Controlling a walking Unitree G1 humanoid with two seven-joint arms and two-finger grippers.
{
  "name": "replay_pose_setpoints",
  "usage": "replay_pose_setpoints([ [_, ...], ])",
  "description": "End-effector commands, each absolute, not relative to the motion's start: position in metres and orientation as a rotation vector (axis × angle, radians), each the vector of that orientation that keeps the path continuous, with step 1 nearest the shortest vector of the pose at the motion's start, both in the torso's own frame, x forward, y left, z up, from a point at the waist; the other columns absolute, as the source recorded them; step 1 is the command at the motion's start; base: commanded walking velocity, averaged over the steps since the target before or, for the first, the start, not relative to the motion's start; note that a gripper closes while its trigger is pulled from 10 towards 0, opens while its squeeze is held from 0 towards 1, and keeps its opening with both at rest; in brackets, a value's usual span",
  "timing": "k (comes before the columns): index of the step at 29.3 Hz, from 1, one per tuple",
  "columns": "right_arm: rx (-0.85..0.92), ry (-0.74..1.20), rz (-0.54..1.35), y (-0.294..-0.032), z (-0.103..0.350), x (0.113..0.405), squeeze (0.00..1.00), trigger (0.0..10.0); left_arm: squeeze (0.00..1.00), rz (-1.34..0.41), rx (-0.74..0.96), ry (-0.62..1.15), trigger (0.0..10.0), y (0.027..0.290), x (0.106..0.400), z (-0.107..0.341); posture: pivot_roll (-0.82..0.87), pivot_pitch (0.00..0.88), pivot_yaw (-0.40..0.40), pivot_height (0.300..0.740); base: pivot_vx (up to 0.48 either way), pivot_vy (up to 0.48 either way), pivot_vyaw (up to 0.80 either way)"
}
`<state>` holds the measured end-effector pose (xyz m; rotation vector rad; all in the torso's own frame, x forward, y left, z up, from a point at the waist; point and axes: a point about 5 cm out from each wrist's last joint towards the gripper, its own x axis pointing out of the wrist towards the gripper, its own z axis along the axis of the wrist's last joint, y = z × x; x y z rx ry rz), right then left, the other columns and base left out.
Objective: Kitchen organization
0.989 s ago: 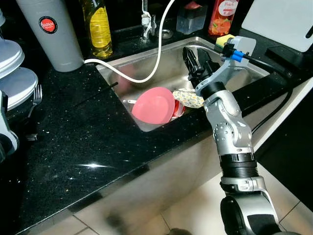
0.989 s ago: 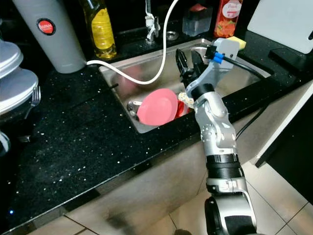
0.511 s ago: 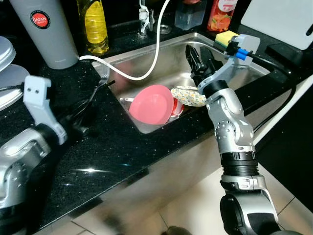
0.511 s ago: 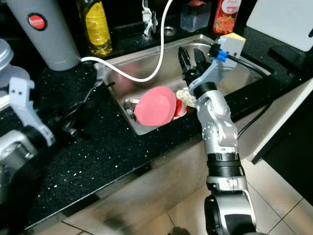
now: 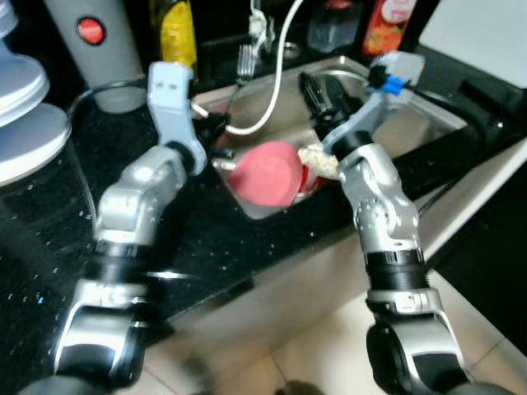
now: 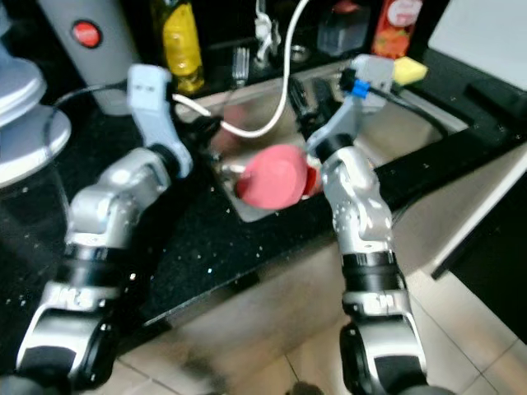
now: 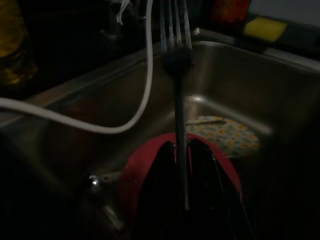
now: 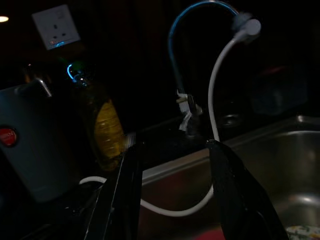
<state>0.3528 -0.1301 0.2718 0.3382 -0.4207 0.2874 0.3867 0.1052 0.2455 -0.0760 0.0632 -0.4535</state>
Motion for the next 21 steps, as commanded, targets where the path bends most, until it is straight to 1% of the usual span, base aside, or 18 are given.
replay_pose_setpoints([
  [1, 0.337, -0.419, 0.275, -0.130, 0.271, 0.348, 0.00, 10.0, 0.00, -0.458, -0.017, 0.069, 10.0, 0.090, 0.398, 0.257, -0.08, 0.069, 0.071, 0.740, 0.000, 0.000, 0.00],
  [3, 0.337, -0.419, 0.275, -0.130, 0.271, 0.348, 0.00, 10.0, 0.00, -0.458, -0.017, 0.069, 10.0, 0.090, 0.398, 0.257, -0.08, 0.069, 0.071, 0.740, 0.000, 0.000, 0.00],
  [4, 0.333, -0.421, 0.251, -0.135, 0.270, 0.345, 0.00, 10.0, 0.00, -0.438, 0.009, 0.092, 10.0, 0.087, 0.404, 0.258, -0.09, 0.077, 0.080, 0.740, 0.000, 0.000, 0.00],
  [7, 0.331, -0.421, 0.237, -0.139, 0.269, 0.344, 0.00, 10.0, 0.00, -0.431, 0.035, 0.102, 10.0, 0.085, 0.407, 0.257, -0.10, 0.079, 0.083, 0.740, 0.000, 0.000, 0.00],
  [8, 0.328, -0.422, 0.226, -0.142, 0.269, 0.344, 0.00, 10.0, 0.92, -0.435, 0.057, 0.116, 10.0, 0.084, 0.408, 0.256, -0.10, 0.079, 0.083, 0.740, 0.000, 0.000, 0.00],
  [9, 0.328, -0.422, 0.226, -0.142, 0.269, 0.344, 0.00, 10.0, 0.92, -0.435, 0.057, 0.116, 10.0, 0.084, 0.408, 0.256, -0.10, 0.079, 0.083, 0.740, 0.000, 0.000, 0.00],
  [10, 0.326, -0.423, 0.218, -0.144, 0.268, 0.343, 0.00, 10.0, 1.00, -0.447, 0.075, 0.124, 10.0, 0.082, 0.409, 0.254, -0.10, 0.079, 0.083, 0.740, 0.000, 0.000, 0.00],
  [14, 0.326, -0.426, 0.213, -0.146, 0.270, 0.344, 0.00, 10.0, 1.00, -0.438, 0.082, 0.128, 10.0, 0.086, 0.410, 0.251, -0.08, 0.072, 0.067, 0.740, 0.000, 0.000, 0.00],
  [16, 0.327, -0.428, 0.215, -0.146, 0.271, 0.345, 0.00, 10.0, 1.00, -0.442, 0.068, 0.096, 10.0, 0.088, 0.410, 0.253, -0.08, 0.071, 0.063, 0.740, 0.000, 0.000, 0.00],
  [17, 0.328, -0.430, 0.222, -0.144, 0.273, 0.346, 0.00, 10.0, 0.00, -0.442, 0.034, 0.045, 10.0, 0.093, 0.409, 0.261, -0.08, 0.071, 0.059, 0.740, 0.000, 0.000, 0.00],
  [18, 0.328, -0.432, 0.231, -0.142, 0.275, 0.347, 0.00, 10.0, 0.00, -0.437, 0.000, -0.023, 10.0, 0.102, 0.408, 0.272, -0.07, 0.070, 0.053, 0.740, 0.000, 0.000, 0.00],
  [19, 0.329, -0.433, 0.238, -0.141, 0.276, 0.347, 0.00, 10.0, 0.00, -0.427, 0.007, -0.044, 10.0, 0.110, 0.407, 0.277, -0.06, 0.071, 0.045, 0.740, 0.000, 0.000, 0.00],
  [21, 0.329, -0.433, 0.243, -0.140, 0.277, 0.348, 0.00, 10.0, 0.00, -0.418, 0.023, -0.059, 10.0, 0.117, 0.405, 0.281, -0.06, 0.071, 0.045, 0.740, 0.000, 0.000, 0.00],
])
